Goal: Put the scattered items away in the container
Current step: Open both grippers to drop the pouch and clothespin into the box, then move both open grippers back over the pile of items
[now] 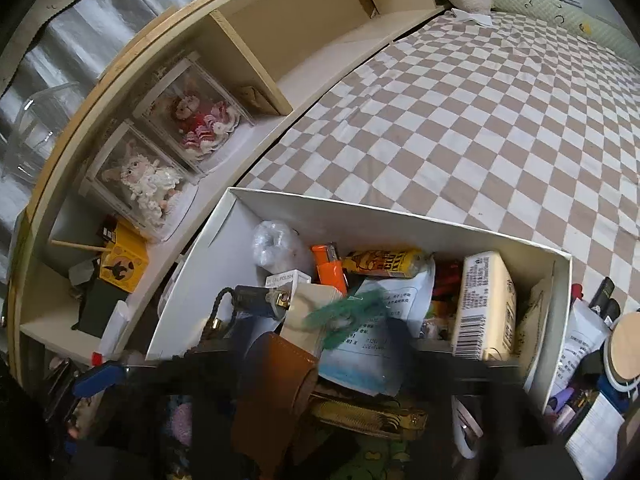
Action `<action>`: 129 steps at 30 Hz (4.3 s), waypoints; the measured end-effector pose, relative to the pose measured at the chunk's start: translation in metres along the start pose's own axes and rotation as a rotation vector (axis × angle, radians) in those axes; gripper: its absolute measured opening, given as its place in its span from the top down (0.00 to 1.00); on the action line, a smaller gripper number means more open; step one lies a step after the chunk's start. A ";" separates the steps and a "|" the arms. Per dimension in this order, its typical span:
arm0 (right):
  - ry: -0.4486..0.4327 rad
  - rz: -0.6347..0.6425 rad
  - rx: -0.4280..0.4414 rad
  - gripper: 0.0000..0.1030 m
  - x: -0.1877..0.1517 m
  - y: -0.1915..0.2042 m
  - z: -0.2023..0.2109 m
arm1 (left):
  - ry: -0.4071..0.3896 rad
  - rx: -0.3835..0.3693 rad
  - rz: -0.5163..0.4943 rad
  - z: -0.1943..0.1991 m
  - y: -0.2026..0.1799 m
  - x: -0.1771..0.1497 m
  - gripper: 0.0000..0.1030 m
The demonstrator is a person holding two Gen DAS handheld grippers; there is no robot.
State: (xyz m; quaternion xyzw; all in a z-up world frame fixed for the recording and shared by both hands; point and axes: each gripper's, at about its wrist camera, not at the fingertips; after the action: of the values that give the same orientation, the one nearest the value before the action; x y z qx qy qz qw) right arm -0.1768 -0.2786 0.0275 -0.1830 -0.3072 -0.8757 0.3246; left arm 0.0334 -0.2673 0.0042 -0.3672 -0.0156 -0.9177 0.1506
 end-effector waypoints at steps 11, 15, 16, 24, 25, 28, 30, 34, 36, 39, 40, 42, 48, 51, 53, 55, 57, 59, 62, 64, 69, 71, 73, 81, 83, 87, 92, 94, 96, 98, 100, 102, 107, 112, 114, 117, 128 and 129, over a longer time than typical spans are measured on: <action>-0.060 -0.012 0.029 0.07 0.001 0.003 0.026 | 0.002 -0.005 -0.010 0.003 -0.008 -0.004 0.32; -0.062 -0.024 0.038 0.07 -0.002 0.002 0.031 | 0.000 -0.001 -0.019 0.007 -0.012 -0.003 0.32; -0.063 -0.020 0.038 0.07 -0.003 0.002 0.032 | -0.002 0.001 -0.022 0.008 -0.013 -0.003 0.32; -0.105 0.052 0.037 0.04 -0.014 0.013 0.054 | -0.014 -0.005 -0.018 0.017 -0.022 -0.001 0.32; -0.114 0.059 0.036 0.00 -0.015 0.014 0.058 | -0.016 -0.006 -0.017 0.018 -0.023 -0.001 0.32; -0.148 0.075 0.025 0.00 -0.020 0.017 0.071 | -0.025 -0.013 -0.009 0.021 -0.027 -0.001 0.30; -0.163 0.091 0.010 0.00 -0.023 0.019 0.078 | -0.037 -0.014 0.000 0.024 -0.029 -0.001 0.14; -0.194 0.129 -0.045 0.00 -0.031 0.023 0.093 | -0.073 -0.020 0.018 0.030 -0.034 -0.001 0.05; -0.208 0.132 -0.056 0.00 -0.036 0.022 0.101 | -0.078 -0.018 0.022 0.033 -0.038 -0.002 0.04; -0.235 0.126 -0.065 0.00 -0.042 0.020 0.114 | -0.089 -0.017 0.024 0.036 -0.043 -0.003 0.01; -0.242 0.124 -0.068 0.00 -0.044 0.019 0.118 | -0.091 -0.020 0.027 0.036 -0.045 -0.004 0.01; -0.260 0.120 -0.072 0.00 -0.049 0.017 0.127 | -0.098 -0.026 0.032 0.038 -0.049 -0.005 0.01; -0.328 0.147 -0.143 0.00 -0.066 0.016 0.155 | -0.107 -0.027 0.023 0.042 -0.060 -0.005 0.01; -0.352 0.145 -0.156 0.00 -0.075 0.014 0.167 | -0.115 -0.035 0.032 0.044 -0.063 -0.005 0.00; -0.366 0.146 -0.167 0.00 -0.082 0.013 0.175 | -0.121 -0.038 0.037 0.046 -0.066 -0.006 0.00; -0.373 0.150 -0.186 0.00 -0.089 0.013 0.182 | -0.124 -0.037 0.037 0.046 -0.070 -0.007 0.00; -0.380 0.168 -0.208 0.00 -0.096 0.015 0.189 | -0.123 -0.042 0.040 0.047 -0.074 -0.008 0.00; -0.384 0.189 -0.229 0.00 -0.103 0.017 0.196 | -0.125 -0.049 0.042 0.048 -0.078 -0.009 0.00; -0.387 0.221 -0.267 0.00 -0.112 0.019 0.204 | -0.132 -0.055 0.039 0.050 -0.086 -0.010 0.00; -0.389 0.235 -0.286 0.00 -0.118 0.019 0.209 | -0.134 -0.059 0.038 0.050 -0.091 -0.011 0.00; -0.399 0.237 -0.314 0.00 -0.135 0.013 0.222 | -0.149 -0.071 0.039 0.054 -0.103 -0.013 0.00; -0.410 0.242 -0.332 0.00 -0.141 0.010 0.225 | -0.154 -0.075 0.039 0.056 -0.106 -0.014 0.00; -0.415 0.243 -0.339 0.00 -0.147 0.007 0.228 | -0.155 -0.079 0.044 0.056 -0.109 -0.016 0.00; -0.419 0.229 -0.377 0.00 -0.169 -0.009 0.236 | -0.147 -0.080 0.036 0.050 -0.125 -0.020 0.00; -0.422 0.218 -0.384 0.00 -0.173 -0.014 0.240 | -0.148 -0.080 0.031 0.049 -0.129 -0.020 0.00; -0.430 0.197 -0.391 0.00 -0.177 -0.024 0.246 | -0.156 -0.086 0.020 0.047 -0.138 -0.021 0.00; -0.438 0.171 -0.399 0.00 -0.184 -0.037 0.252 | -0.152 -0.102 0.008 0.042 -0.151 -0.020 0.00; -0.443 0.156 -0.406 0.00 -0.187 -0.044 0.255 | -0.145 -0.108 0.010 0.039 -0.157 -0.019 0.00; -0.447 0.147 -0.415 0.00 -0.191 -0.050 0.259 | -0.137 -0.119 0.009 0.036 -0.163 -0.019 0.00; -0.450 0.141 -0.428 0.00 -0.195 -0.056 0.263 | -0.129 -0.130 0.000 0.033 -0.171 -0.018 0.00; -0.457 0.128 -0.444 0.00 -0.200 -0.064 0.268 | -0.122 -0.146 -0.020 0.029 -0.182 -0.018 0.00; -0.465 0.106 -0.457 0.00 -0.206 -0.074 0.274 | -0.123 -0.161 -0.038 0.025 -0.193 -0.018 0.00; -0.465 0.034 -0.466 0.00 -0.220 -0.104 0.286 | -0.109 -0.213 -0.065 0.014 -0.219 -0.019 0.00; -0.451 0.021 -0.499 0.00 -0.231 -0.123 0.293 | -0.087 -0.239 -0.095 0.002 -0.246 -0.019 0.00; -0.447 0.009 -0.511 0.00 -0.237 -0.132 0.296 | -0.072 -0.253 -0.103 -0.004 -0.257 -0.019 0.00; -0.441 -0.016 -0.529 0.00 -0.247 -0.145 0.299 | -0.056 -0.285 -0.113 -0.011 -0.273 -0.019 0.00; -0.480 -0.215 -0.555 0.00 -0.289 -0.206 0.300 | 0.036 -0.378 -0.175 -0.069 -0.324 -0.023 0.02; -0.483 -0.227 -0.562 0.00 -0.292 -0.210 0.298 | 0.043 -0.384 -0.180 -0.077 -0.328 -0.022 0.02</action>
State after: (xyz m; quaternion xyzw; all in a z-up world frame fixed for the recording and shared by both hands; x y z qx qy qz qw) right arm -0.0732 0.1765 0.0094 -0.4307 -0.1410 -0.8877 0.0811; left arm -0.0971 0.0409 -0.0403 -0.3665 0.1300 -0.9213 -0.0043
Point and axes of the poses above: each gripper's, at about its wrist camera, not at the fingertips, and z roughly against the way its jaws point, y to its left, x to its top, and after that the axes turned 4 degrees about z, right-handed
